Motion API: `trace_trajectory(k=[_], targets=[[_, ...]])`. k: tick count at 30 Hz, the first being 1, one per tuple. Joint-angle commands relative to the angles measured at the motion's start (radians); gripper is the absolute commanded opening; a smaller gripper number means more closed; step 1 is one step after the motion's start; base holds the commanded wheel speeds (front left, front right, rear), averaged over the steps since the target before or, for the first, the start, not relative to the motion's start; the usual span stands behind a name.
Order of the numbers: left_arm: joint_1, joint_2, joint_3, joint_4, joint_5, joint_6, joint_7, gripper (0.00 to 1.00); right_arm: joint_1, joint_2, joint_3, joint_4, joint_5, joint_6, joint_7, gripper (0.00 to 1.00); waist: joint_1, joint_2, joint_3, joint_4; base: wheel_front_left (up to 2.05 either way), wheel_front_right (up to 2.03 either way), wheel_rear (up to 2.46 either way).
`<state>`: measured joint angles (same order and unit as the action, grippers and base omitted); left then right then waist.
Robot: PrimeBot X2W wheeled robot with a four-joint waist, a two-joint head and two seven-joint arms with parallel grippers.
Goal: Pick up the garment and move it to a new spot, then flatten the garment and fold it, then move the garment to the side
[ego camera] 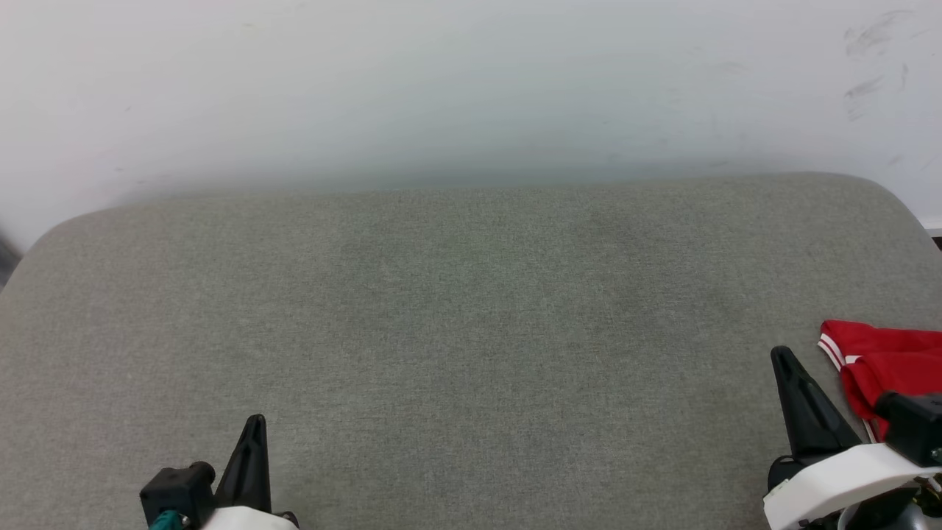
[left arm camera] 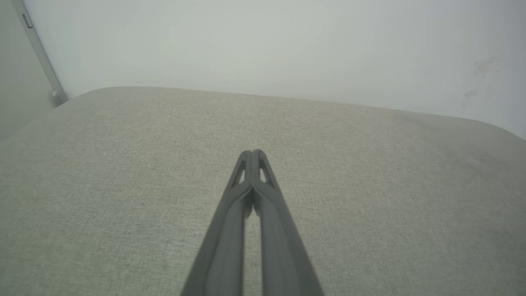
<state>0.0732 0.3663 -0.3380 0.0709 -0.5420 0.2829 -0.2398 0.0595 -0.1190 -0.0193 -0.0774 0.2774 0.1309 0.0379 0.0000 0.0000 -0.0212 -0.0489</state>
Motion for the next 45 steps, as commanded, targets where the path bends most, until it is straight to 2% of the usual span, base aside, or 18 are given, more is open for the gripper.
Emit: trace_trajectory(k=[1,23,45], targets=[[-0.022,-0.001,0.028,-0.007,-0.05,-0.018,0.011,0.0,-0.022,0.003,-0.006,-0.001,0.061,0.0,0.005,0.0,0.0,0.0,0.0,0.001,0.0,0.0,0.0],[-0.073,-0.077,0.133,0.051,-0.339,-0.129,0.095,0.0,-0.066,0.019,-0.03,0.087,0.411,0.0,0.023,0.0,0.0,0.0,0.004,0.01,0.0,0.0,0.0],[-0.109,-0.144,0.224,0.087,-0.574,-0.219,0.168,0.0,-0.1,0.034,-0.05,0.16,0.698,0.0,0.04,0.0,0.0,0.0,0.009,0.018,0.0,0.0,0.0]])
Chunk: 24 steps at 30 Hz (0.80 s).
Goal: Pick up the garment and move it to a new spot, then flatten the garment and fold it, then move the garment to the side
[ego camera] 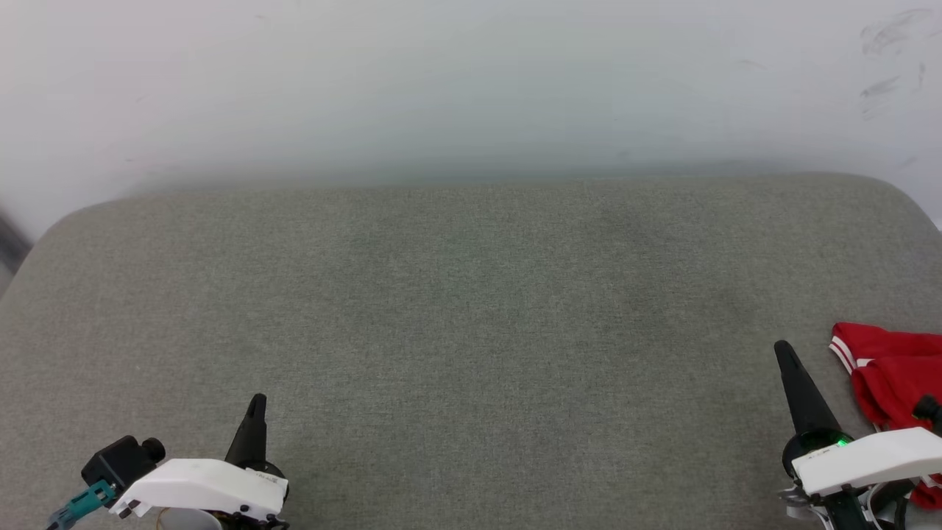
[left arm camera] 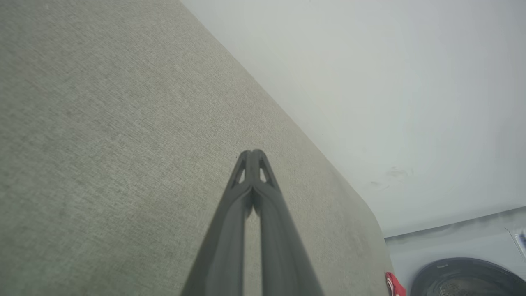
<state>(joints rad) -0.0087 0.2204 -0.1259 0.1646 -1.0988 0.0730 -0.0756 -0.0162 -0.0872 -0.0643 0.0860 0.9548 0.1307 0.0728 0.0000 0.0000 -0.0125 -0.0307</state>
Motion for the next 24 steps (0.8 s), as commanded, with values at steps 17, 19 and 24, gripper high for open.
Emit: trace_trajectory(k=[17,19,24], targets=[[-0.051,-0.044,0.072,0.018,-0.164,-0.066,0.054,0.0,-0.047,0.012,-0.017,0.043,0.203,0.0,0.014,0.0,0.0,0.0,0.004,0.007,0.0,0.0,0.0],[-0.052,-0.049,0.079,0.02,-0.18,-0.072,0.058,0.0,-0.049,0.013,-0.019,0.048,0.223,0.0,0.015,0.0,0.0,0.0,0.004,0.008,0.0,0.0,0.0],[-0.057,-0.061,0.095,0.027,-0.218,-0.086,0.072,0.0,-0.055,0.016,-0.022,0.06,0.271,0.0,0.018,0.0,0.0,0.0,0.005,0.01,0.0,0.0,0.0]])
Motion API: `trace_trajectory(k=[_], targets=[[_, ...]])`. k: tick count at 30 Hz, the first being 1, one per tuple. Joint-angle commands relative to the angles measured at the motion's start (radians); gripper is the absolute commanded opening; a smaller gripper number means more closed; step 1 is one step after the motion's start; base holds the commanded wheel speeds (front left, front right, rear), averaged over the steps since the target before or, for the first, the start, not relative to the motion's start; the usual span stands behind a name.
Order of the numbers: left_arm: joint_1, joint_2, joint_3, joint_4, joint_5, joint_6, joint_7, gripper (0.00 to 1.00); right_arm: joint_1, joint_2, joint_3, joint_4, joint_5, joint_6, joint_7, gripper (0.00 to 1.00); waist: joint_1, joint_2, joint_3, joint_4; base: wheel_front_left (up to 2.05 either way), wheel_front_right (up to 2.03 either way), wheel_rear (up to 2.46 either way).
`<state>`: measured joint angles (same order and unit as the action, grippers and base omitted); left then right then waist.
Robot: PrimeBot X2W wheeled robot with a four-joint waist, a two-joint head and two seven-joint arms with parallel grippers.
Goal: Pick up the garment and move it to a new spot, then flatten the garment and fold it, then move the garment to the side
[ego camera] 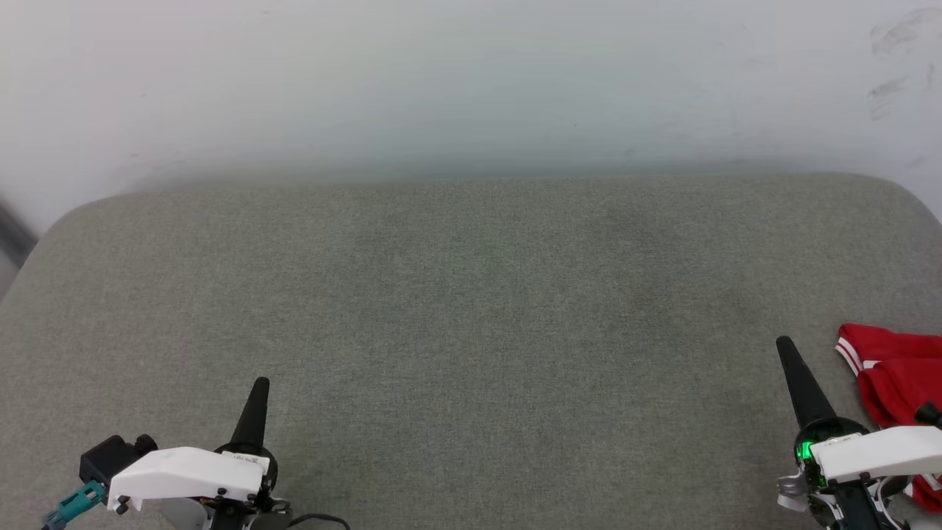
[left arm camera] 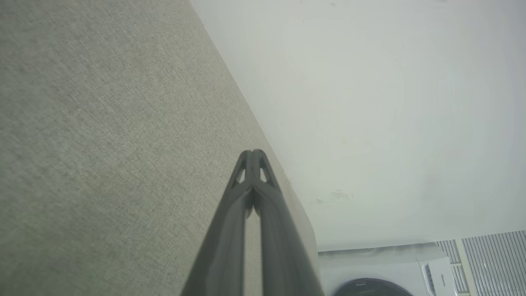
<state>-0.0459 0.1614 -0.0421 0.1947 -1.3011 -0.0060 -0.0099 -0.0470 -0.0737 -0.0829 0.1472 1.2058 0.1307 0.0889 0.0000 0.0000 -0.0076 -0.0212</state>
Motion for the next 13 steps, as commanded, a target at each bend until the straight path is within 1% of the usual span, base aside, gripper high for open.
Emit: trace_trajectory(k=[1,13], targets=[[-0.022,-0.004,0.014,-0.002,-0.023,-0.011,0.008,0.0,-0.025,0.003,-0.004,0.001,0.03,0.0,0.003,0.0,0.0,0.0,0.0,0.001,0.0,0.0,0.0],[-0.034,-0.032,0.05,0.013,-0.107,-0.043,0.037,0.0,-0.038,0.008,-0.012,0.029,0.135,0.0,0.008,0.0,0.0,0.0,0.003,0.006,0.0,0.0,0.0]])
